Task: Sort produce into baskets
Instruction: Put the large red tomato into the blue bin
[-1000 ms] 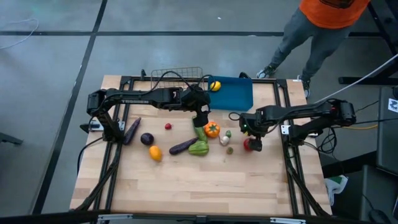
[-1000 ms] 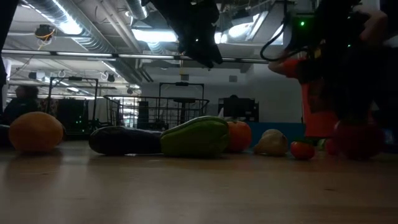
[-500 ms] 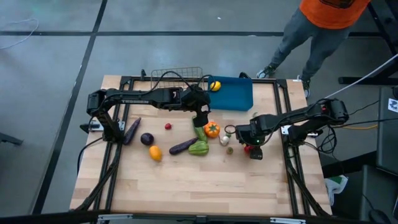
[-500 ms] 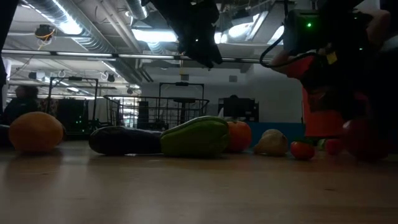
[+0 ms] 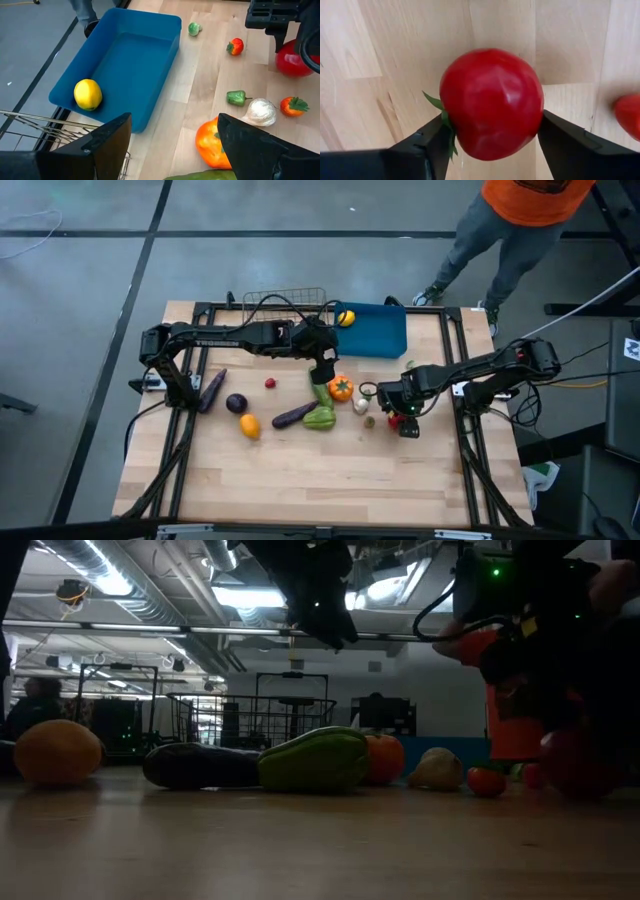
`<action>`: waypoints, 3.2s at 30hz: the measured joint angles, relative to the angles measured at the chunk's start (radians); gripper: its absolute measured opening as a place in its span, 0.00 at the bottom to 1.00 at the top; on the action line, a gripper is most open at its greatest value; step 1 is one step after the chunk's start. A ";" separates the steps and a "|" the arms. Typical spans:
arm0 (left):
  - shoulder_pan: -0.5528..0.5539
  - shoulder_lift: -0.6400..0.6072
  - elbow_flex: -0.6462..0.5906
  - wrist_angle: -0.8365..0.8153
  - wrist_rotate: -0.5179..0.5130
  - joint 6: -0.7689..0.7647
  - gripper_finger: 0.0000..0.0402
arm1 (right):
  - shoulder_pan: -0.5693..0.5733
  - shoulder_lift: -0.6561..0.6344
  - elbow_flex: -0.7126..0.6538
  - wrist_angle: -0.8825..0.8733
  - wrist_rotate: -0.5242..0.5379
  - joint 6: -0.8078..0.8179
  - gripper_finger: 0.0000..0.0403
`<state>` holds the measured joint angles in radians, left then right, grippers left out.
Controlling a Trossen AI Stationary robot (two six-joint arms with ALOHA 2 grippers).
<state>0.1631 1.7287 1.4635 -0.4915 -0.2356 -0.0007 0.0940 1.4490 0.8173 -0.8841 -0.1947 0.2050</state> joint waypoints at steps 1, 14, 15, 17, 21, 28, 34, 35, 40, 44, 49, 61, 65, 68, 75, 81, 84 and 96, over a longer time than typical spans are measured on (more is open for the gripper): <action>0.000 0.000 0.000 0.001 0.000 0.000 0.73 | 0.000 0.000 0.000 0.000 0.000 0.000 0.60; 0.003 -0.009 0.000 0.010 -0.001 0.028 0.73 | -0.003 0.005 0.036 0.020 0.073 -0.001 0.60; 0.003 -0.011 0.000 0.010 -0.002 0.029 0.73 | -0.003 0.005 0.041 0.023 0.086 -0.001 0.60; 0.007 -0.017 0.000 0.008 -0.003 0.034 0.73 | -0.005 0.005 0.054 0.024 0.115 -0.001 0.60; 0.015 -0.027 0.000 0.003 -0.004 0.037 0.73 | -0.036 0.005 0.087 0.021 0.131 -0.002 0.60; 0.037 -0.059 0.000 0.004 -0.005 0.070 0.73 | -0.158 0.004 0.171 0.018 0.152 -0.084 0.60; 0.049 -0.103 0.000 0.001 -0.005 0.082 0.73 | -0.305 0.003 0.274 0.021 0.254 -0.225 0.60; 0.049 -0.107 0.000 0.001 -0.005 0.082 0.73 | -0.333 0.003 0.288 0.024 0.276 -0.247 0.60; 0.048 -0.125 0.000 -0.007 -0.005 0.082 0.73 | -0.475 0.002 0.309 0.072 0.350 -0.344 0.60; 0.045 -0.125 0.000 -0.031 -0.005 0.078 0.73 | -0.586 0.018 0.309 0.111 0.343 -0.384 0.61; 0.045 -0.125 0.000 -0.051 -0.005 0.054 0.73 | -0.697 0.080 0.309 0.150 0.316 -0.397 0.62; 0.017 -0.125 0.000 -0.051 -0.004 0.050 0.73 | -0.838 0.275 0.309 0.261 0.315 -0.404 0.62; 0.006 -0.125 0.000 -0.051 -0.004 0.050 0.73 | -0.843 0.287 0.309 0.256 0.316 -0.403 0.62; -0.009 -0.125 0.000 -0.051 -0.004 0.049 0.73 | -0.841 0.287 0.309 0.256 0.324 -0.403 0.62; -0.053 -0.125 0.000 -0.051 -0.003 0.053 0.73 | -0.841 0.287 0.309 0.258 0.325 -0.402 0.62; -0.094 -0.125 0.000 -0.051 -0.003 0.049 0.73 | -0.840 0.287 0.309 0.258 0.339 -0.395 0.62; -0.117 -0.125 0.000 -0.069 -0.003 -0.003 0.73 | -0.841 0.287 0.309 0.258 0.342 -0.393 0.62; -0.239 -0.106 0.000 -0.451 -0.002 -0.370 0.73 | -0.841 0.287 0.309 0.254 0.342 -0.385 0.65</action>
<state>-0.0759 1.6231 1.4639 -0.9423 -0.2375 -0.3710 -0.7467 1.7363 1.1259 -0.6304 0.1474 -0.1802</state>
